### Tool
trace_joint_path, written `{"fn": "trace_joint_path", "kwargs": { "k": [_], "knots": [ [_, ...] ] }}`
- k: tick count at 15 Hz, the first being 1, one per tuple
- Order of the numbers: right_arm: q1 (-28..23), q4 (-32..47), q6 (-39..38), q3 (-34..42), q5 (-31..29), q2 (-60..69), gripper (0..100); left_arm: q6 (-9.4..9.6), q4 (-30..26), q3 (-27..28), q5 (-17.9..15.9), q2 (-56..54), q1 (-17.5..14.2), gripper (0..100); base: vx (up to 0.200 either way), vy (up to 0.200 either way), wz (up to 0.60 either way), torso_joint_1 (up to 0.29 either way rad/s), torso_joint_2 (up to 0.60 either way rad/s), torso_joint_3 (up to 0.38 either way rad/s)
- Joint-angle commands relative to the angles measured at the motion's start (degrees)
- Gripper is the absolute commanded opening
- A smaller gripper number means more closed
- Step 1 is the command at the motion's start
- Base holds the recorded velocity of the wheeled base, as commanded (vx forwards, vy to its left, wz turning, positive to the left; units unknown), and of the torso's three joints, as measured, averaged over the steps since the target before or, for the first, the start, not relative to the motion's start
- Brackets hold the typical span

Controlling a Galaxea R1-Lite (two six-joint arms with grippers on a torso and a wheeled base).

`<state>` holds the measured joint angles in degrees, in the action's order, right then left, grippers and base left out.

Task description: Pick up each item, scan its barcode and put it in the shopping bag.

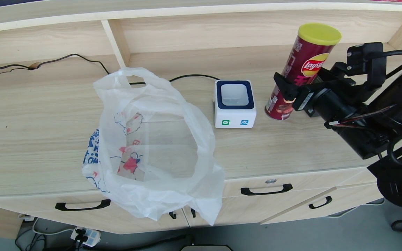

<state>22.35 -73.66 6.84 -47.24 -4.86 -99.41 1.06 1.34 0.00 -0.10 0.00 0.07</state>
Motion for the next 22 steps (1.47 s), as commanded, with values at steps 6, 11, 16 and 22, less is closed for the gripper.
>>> {"fn": "trace_joint_path", "kwargs": {
  "k": [6, 11, 16, 22],
  "knots": [
    [-0.2, -0.6, -0.2, -0.8, 0.0, -3.9, 100, 0.08, 0.1, 0.0, 0.0, 0.1, 0.0, 100, 0.0, 0.0, 0.0, 0.0, 0.0, 0.0],
    [-1.6, -0.6, -3.6, -3.7, 0.1, -6.7, 100, 0.08, 0.1, 0.0, 0.0, 0.1, 0.0, 100, 0.0, 0.0, 0.0, 0.0, 0.0, 0.0],
    [-1.6, -2.5, -3.7, -4.0, 0.1, -9.0, 100, 0.08, 0.1, 0.0, 0.0, 0.1, 0.0, 100, 0.0, 0.0, 0.0, 0.0, 0.0, 0.0],
    [-1.6, -4.4, -3.8, -4.2, 0.2, -10.3, 100, -0.01, 0.1, 0.0, 0.0, 0.1, 0.0, 100, 0.0, 0.0, 0.0, 0.0, 0.0, 0.0]
  ]
}}
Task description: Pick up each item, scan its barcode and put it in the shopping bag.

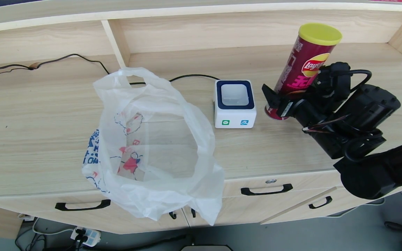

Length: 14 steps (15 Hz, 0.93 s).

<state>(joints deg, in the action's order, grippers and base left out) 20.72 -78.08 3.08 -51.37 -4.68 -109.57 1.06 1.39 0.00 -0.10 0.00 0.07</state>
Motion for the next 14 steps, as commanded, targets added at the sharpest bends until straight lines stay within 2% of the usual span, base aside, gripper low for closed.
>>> {"fn": "trace_joint_path", "kwargs": {
  "k": [1, 2, 14],
  "knots": [
    [0.0, 0.0, 0.1, 0.0, 0.0, -0.2, 100, -0.01, 0.0, 0.0, 0.0, 0.1, 0.0, 100, 0.0, 0.0, 0.0, 0.0, 0.0, 0.0],
    [0.0, -0.1, 0.1, 0.0, 0.0, -0.4, 0, -0.01, 0.0, 0.0, 0.0, 0.1, 0.0, 100, 0.0, 0.0, 0.0, 0.0, 0.0, 0.0],
    [0.7, -6.6, 0.9, -0.4, 0.1, 1.6, 0, -0.01, 0.0, 0.0, 0.0, 0.1, 0.0, 100, 0.0, 0.0, 0.0, 0.0, 0.0, 0.0]
  ]
}}
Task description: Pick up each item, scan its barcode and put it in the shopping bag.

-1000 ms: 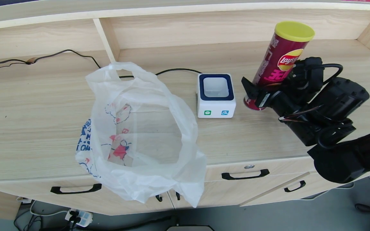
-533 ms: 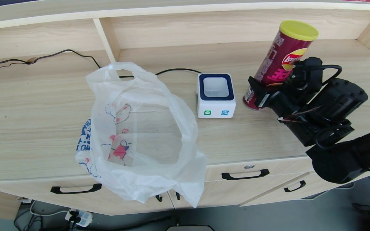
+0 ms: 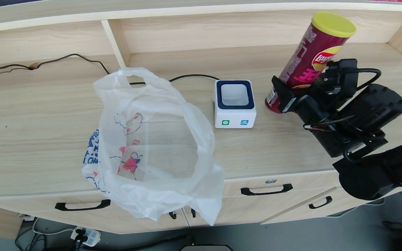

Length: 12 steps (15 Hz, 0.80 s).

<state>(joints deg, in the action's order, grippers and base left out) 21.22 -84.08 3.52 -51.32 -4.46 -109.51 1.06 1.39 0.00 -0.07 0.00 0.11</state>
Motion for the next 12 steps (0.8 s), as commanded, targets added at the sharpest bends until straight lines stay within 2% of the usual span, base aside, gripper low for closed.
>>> {"fn": "trace_joint_path", "kwargs": {
  "k": [1, 3, 6, 9, 10, 11, 12],
  "knots": [
    [0.2, -0.6, 2.4, -0.6, -0.2, 3.8, 0, 0.08, 0.0, 0.0, 0.0, 0.1, 0.0, 100, 0.0, 0.0, 0.0, 0.0, 0.0, 0.0],
    [1.5, -0.6, 4.0, -0.2, 0.0, 7.6, 0, 0.17, -0.1, 0.0, 0.0, 0.1, 0.0, 100, 0.0, 0.0, 0.0, 0.0, 0.0, 0.0],
    [7.3, 2.8, 4.4, -2.7, -0.3, 12.7, 0, 0.17, -0.1, 0.0, 0.0, 0.1, 0.0, 100, 0.0, 0.0, 0.0, 0.0, 0.0, 0.0],
    [18.7, 11.0, 2.3, -7.8, -0.8, 16.8, 0, 0.17, -0.1, 0.0, 0.0, 0.1, 0.0, 100, 0.0, 0.0, 0.0, 0.0, 0.0, 0.0],
    [26.1, 17.2, -4.1, -9.1, -4.6, 19.4, 0, 0.17, -0.1, 0.0, 0.0, 0.1, 0.0, 100, 0.0, 0.0, 0.0, 0.0, 0.0, 0.0],
    [30.8, 23.0, -10.6, -9.9, -6.5, 21.3, 0, 0.26, -0.1, 0.0, 0.0, 0.1, 0.0, 100, 0.0, 0.0, 0.0, 0.0, 0.0, 0.0],
    [33.7, 27.0, -15.0, -10.7, -6.0, 22.4, 0, 0.43, -0.2, 0.0, 0.0, 0.1, 0.0, 100, 0.0, 0.0, 0.0, 0.0, 0.0, 0.0]
  ]
}}
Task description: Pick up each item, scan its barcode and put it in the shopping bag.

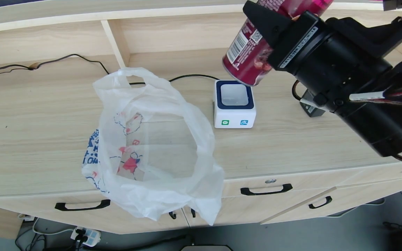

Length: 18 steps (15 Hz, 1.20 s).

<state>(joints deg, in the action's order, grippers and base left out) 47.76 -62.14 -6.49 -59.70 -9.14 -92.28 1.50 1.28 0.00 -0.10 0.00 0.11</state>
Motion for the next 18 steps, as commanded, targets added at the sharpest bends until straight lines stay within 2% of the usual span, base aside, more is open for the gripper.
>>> {"fn": "trace_joint_path", "kwargs": {
  "k": [1, 2, 3, 6, 7, 11, 14, 18],
  "knots": [
    [8.6, 6.2, -8.9, -2.5, 0.4, 5.2, 0, 0.17, 0.0, 0.0, 0.0, 0.1, 0.0, 100, 0.0, 0.0, 0.0, 0.0, 0.0, 0.0],
    [9.0, 5.8, -14.2, -1.7, 2.3, 4.9, 0, 0.17, 0.0, 0.0, 0.0, 0.1, 0.0, 100, 0.0, 0.0, 0.0, 0.0, 0.0, 0.0],
    [11.7, 2.9, -21.0, 0.0, 6.9, 4.8, 0, 0.17, 0.0, 0.0, 0.0, 0.1, 0.0, 100, 0.0, 0.0, 0.0, 0.0, 0.0, 0.0],
    [14.3, -0.7, -25.9, 4.6, 16.1, 4.9, 0, 0.43, 0.2, 0.0, 0.0, 0.1, 0.0, 100, 0.0, 0.0, 0.0, 0.0, 0.0, 0.0],
    [14.7, -1.1, -26.3, 7.8, 18.6, 4.9, 0, 2.19, 0.3, 0.0, 0.0, 0.1, 0.0, 100, 0.0, 0.0, 0.0, 0.0, 0.0, 0.0],
    [14.7, -3.3, -27.7, 10.9, 18.7, 4.4, 0, 2.19, 0.3, 0.0, 0.0, 0.1, 0.0, 100, 0.0, 0.0, 0.0, 0.0, 0.0, 0.0],
    [14.8, -9.7, -29.3, 14.2, 20.5, 4.9, 0, 2.02, 0.1, 0.0, 0.0, 0.1, 0.0, 100, 0.0, 0.0, 0.0, 0.0, 0.0, 0.0],
    [14.8, -10.6, -32.1, 17.0, 21.7, 7.4, 0, 2.02, 0.0, 0.0, 0.0, 0.1, 0.0, 100, 0.0, 0.0, 0.0, 0.0, 0.0, 0.0]
  ]
}}
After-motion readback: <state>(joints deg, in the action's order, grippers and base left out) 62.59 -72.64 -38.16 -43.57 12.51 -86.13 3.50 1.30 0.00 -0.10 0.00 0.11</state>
